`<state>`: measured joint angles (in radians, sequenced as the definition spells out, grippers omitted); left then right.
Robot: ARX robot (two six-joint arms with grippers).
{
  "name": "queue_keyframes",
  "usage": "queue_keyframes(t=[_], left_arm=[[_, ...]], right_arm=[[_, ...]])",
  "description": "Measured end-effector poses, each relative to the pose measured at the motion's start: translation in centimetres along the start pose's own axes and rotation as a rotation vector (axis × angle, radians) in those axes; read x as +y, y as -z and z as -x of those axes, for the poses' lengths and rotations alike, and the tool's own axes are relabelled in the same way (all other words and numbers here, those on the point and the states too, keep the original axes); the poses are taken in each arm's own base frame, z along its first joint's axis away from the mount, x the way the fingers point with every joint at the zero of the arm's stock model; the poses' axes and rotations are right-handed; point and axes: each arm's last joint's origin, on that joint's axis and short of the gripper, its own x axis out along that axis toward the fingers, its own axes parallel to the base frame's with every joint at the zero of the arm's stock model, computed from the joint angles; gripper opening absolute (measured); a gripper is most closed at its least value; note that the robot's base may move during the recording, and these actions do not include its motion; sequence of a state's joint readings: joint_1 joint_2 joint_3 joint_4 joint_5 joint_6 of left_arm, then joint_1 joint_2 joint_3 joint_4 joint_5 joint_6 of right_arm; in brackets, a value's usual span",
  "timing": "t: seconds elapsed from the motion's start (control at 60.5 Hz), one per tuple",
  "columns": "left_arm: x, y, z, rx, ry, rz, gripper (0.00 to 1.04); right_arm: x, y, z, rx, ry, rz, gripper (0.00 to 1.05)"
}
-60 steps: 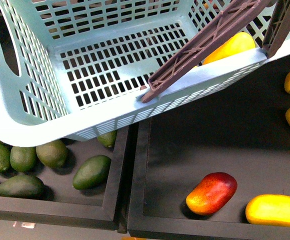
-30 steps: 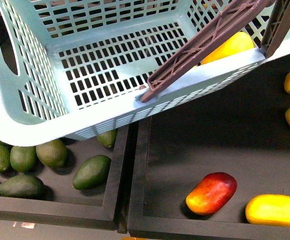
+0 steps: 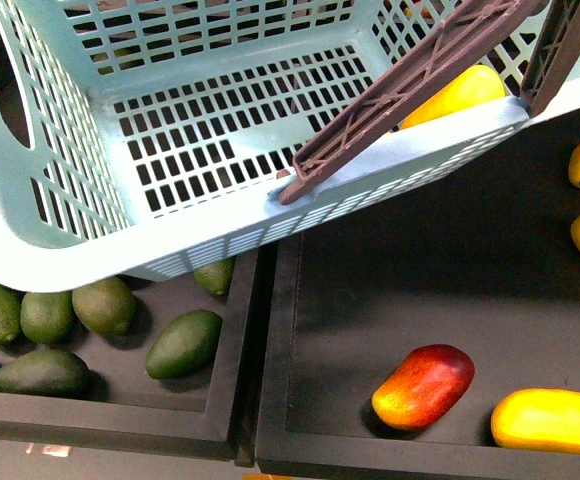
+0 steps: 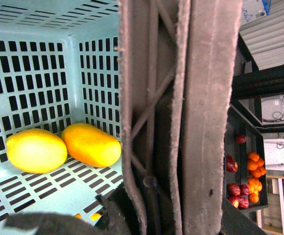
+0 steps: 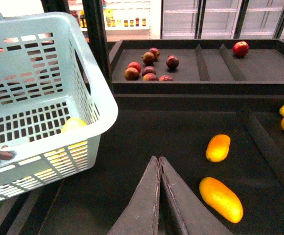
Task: Pick lemon and mango into basket
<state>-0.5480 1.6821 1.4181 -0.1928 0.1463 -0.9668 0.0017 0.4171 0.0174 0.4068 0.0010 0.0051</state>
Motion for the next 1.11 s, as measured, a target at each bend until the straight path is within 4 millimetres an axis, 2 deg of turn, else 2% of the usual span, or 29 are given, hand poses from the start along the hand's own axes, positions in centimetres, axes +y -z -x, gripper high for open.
queue_keyframes(t=[0.711, 0.86, 1.108], left_arm=[[0.0, 0.0, 0.0, 0.000, 0.000, 0.000, 0.16], [0.0, 0.0, 0.0, -0.001, 0.000, 0.001, 0.16], [0.0, 0.0, 0.0, 0.000, 0.000, 0.001, 0.16]], right_arm=[[0.0, -0.1, 1.6, -0.011, 0.000, 0.000, 0.02], [0.0, 0.2, 2.7, 0.001, -0.001, 0.000, 0.02], [0.0, 0.2, 2.7, -0.005, 0.000, 0.002, 0.04]])
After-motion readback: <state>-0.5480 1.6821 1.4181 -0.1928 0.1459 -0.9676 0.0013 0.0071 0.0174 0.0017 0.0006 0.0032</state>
